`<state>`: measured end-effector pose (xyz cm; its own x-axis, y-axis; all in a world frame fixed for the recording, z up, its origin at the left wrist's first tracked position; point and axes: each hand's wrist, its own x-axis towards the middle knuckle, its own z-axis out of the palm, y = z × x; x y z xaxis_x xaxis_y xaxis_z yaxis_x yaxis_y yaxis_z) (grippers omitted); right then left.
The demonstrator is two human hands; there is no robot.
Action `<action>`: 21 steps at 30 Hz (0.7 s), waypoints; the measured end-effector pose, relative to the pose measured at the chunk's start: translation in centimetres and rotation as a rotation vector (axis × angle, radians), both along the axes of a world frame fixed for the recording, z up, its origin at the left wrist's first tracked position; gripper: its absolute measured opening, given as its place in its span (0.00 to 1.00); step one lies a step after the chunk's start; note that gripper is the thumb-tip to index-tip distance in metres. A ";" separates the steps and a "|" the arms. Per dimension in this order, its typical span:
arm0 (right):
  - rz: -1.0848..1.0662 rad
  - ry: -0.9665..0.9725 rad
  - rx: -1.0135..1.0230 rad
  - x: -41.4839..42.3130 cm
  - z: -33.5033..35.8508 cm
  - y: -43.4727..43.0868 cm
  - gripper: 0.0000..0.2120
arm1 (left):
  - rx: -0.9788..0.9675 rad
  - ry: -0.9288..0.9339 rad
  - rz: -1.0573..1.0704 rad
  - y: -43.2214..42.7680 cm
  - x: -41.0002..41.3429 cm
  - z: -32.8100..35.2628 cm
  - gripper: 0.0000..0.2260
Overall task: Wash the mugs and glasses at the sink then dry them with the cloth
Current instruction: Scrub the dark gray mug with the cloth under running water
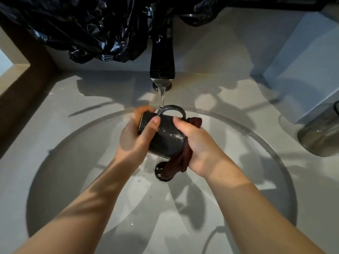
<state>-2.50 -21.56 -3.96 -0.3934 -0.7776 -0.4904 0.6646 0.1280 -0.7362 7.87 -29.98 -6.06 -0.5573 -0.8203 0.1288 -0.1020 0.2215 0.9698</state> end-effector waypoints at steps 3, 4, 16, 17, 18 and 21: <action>0.065 0.617 0.138 1.4 0.5 0.2 0.04 | 0.673 0.055 0.138 0.2 -1.1 0.9 0.09; 0.142 0.810 0.151 1.7 0.7 0.4 0.05 | 0.895 0.037 0.142 0.1 -1.0 1.2 0.12; -0.132 0.005 0.100 0.6 -0.4 -0.5 0.09 | -0.113 -0.192 0.125 0.7 -0.2 -0.1 0.08; -0.129 0.127 0.120 0.7 -0.4 -0.4 0.05 | 0.056 -0.147 0.178 1.0 -0.6 0.3 0.07; -0.097 0.313 0.129 1.0 -0.1 -0.2 0.04 | 0.314 -0.074 0.230 1.0 -1.0 0.7 0.07; 0.262 0.965 0.129 1.6 0.7 0.2 0.10 | 1.009 -0.004 0.171 0.1 -0.7 1.7 0.14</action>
<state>-0.95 -21.32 -3.23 -0.4914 -0.8598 -0.1390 -0.2689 0.3016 -0.9147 7.12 -29.88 -4.39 -0.4218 -0.6134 -0.6677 -0.0598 -0.7160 0.6955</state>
